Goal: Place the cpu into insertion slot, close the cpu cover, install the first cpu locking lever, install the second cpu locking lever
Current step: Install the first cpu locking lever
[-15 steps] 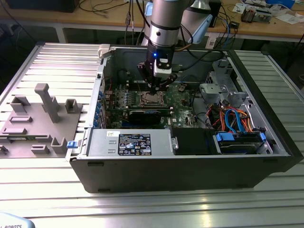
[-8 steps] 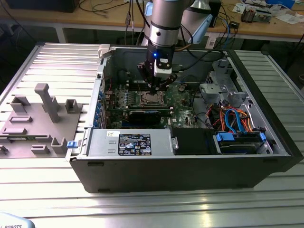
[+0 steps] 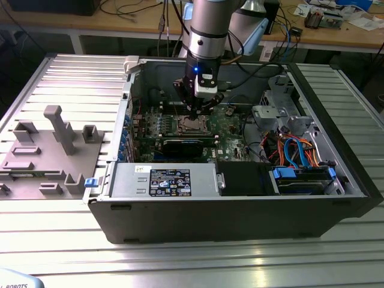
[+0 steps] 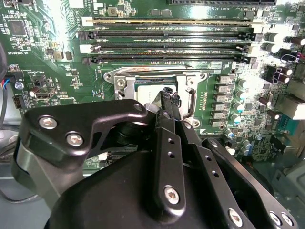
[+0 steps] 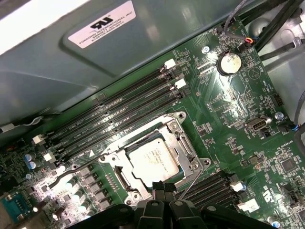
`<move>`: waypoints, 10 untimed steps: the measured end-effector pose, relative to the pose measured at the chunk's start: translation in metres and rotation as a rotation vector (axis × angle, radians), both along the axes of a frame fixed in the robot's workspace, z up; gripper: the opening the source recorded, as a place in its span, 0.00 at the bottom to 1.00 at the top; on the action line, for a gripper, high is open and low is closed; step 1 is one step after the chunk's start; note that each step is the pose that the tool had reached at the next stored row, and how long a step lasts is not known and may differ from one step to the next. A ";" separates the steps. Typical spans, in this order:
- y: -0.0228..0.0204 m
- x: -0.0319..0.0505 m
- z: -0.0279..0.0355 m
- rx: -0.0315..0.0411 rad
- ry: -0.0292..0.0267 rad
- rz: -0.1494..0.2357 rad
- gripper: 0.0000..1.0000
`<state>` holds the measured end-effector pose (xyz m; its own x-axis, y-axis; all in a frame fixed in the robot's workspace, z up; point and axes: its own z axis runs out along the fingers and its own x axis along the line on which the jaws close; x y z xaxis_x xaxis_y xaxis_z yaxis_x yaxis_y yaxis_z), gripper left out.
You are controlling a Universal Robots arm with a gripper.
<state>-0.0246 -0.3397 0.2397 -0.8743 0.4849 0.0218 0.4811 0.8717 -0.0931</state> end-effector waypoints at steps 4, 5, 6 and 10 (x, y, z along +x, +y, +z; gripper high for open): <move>0.0000 0.0000 0.0000 0.0000 0.0000 0.003 0.11; 0.0000 0.0000 0.0000 0.0000 0.0000 0.004 0.11; 0.0000 0.0000 0.0000 0.0000 0.0000 0.004 0.11; 0.0000 0.0000 0.0000 0.0000 0.0000 0.007 0.11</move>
<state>-0.0246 -0.3397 0.2397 -0.8778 0.4786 0.0218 0.4748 0.8751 -0.0931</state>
